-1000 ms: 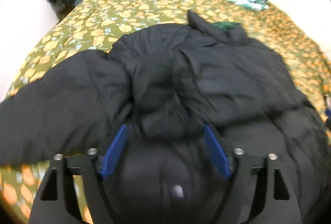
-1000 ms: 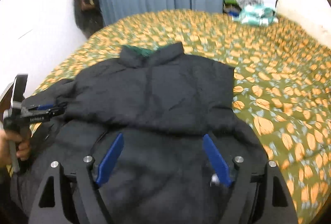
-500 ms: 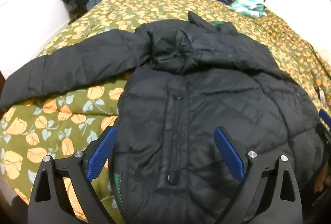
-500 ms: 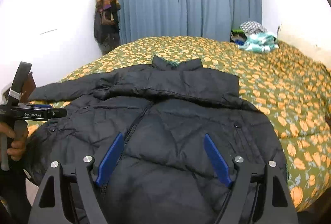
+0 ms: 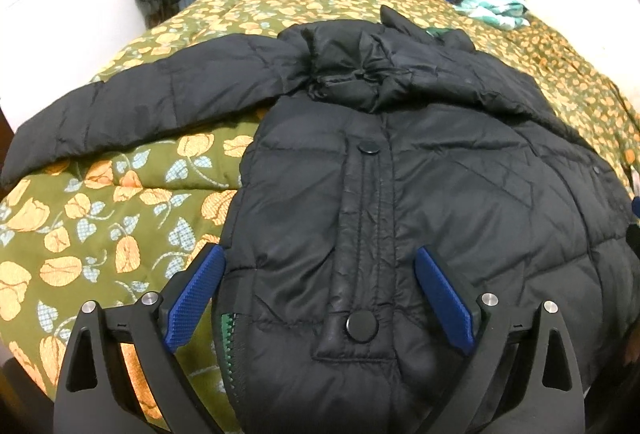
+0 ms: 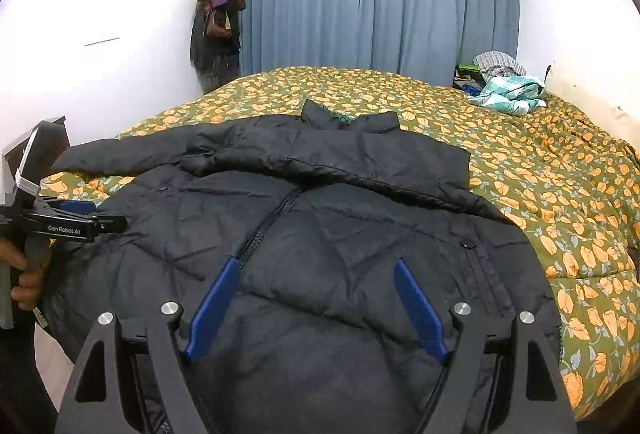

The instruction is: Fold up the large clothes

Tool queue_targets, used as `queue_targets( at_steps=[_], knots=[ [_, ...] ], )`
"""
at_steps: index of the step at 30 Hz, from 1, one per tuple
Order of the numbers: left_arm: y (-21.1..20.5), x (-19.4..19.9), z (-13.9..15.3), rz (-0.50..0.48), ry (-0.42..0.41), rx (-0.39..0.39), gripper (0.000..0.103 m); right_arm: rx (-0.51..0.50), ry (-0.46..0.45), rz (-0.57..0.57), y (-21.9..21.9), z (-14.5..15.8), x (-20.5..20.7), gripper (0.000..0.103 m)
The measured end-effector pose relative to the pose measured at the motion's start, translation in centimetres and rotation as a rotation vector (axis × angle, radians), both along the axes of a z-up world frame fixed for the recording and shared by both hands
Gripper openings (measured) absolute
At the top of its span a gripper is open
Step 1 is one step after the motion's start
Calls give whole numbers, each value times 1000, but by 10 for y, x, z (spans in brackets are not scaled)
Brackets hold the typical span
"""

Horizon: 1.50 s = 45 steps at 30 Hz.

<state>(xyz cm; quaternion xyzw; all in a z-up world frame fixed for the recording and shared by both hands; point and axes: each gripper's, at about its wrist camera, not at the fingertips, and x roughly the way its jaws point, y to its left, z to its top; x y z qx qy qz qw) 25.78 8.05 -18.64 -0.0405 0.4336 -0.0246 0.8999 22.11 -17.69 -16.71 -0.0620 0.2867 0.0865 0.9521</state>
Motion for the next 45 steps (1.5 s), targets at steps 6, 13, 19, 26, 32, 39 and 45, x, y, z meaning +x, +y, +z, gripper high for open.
queue_targets(
  at_steps=[6, 13, 19, 26, 32, 39, 45],
  knots=[
    [0, -2, 0, 1, -2, 12, 98, -3, 2, 9, 2, 0, 0, 81],
    [-1, -3, 1, 5, -3, 12, 98, -9, 5, 18, 6, -2, 1, 81],
    [3, -5, 4, 16, -7, 4, 98, -19, 3, 23, 10, -3, 0, 81],
    [8, -7, 7, 31, -10, -9, 98, -24, 0, 24, 10, -3, -2, 81],
    [8, -9, 12, 28, -15, -20, 98, -25, 2, 25, 11, -3, -2, 81],
    [27, -12, 38, 54, -39, -100, 98, -29, 4, 26, 11, -4, -3, 81],
    [100, -5, 79, 201, -109, -197, 98, -19, -8, 24, 10, -2, -3, 81]
  ],
)
